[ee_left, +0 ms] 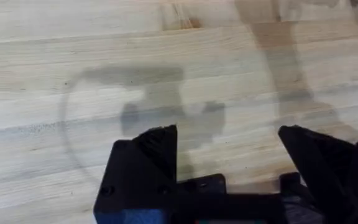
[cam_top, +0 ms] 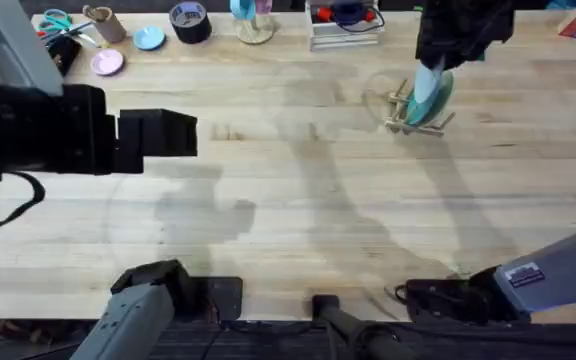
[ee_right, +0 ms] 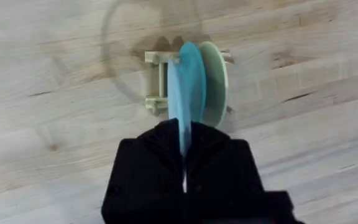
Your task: Pick up the plates from the table one by one and place each into a slot on the dish rack.
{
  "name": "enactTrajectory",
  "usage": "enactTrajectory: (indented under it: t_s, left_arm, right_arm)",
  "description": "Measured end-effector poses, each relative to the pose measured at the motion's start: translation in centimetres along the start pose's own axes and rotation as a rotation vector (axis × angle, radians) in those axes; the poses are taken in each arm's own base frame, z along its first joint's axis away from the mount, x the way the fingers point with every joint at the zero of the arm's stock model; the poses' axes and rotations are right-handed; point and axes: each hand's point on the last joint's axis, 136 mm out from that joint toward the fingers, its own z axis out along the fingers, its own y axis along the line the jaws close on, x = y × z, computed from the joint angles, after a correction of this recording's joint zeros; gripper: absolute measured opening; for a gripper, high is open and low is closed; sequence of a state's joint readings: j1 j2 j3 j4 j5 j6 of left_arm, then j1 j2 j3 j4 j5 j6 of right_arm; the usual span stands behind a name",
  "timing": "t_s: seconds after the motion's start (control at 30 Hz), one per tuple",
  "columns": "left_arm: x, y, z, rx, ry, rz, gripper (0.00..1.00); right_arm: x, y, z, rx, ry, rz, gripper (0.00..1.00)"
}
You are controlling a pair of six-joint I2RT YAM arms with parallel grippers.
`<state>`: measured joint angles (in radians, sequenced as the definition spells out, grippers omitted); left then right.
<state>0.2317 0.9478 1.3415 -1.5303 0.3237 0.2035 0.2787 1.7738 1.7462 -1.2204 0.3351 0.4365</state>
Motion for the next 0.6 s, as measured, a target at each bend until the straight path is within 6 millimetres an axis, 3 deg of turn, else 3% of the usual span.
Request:
enactTrajectory:
  t_s: [0.43, 0.6]
  left_arm:
    - [0.0, 0.0, 0.0, 0.000, 0.000, 0.000, 0.992]
    - [0.0, 0.0, 0.0, 0.000, 0.000, 0.000, 0.993]
  right_arm:
    - [0.2, 0.3, 1.1, 0.013, 0.027, 0.011, 0.031]
    - [0.6, 0.9, 2.6, 0.017, 0.069, 0.009, 0.031]
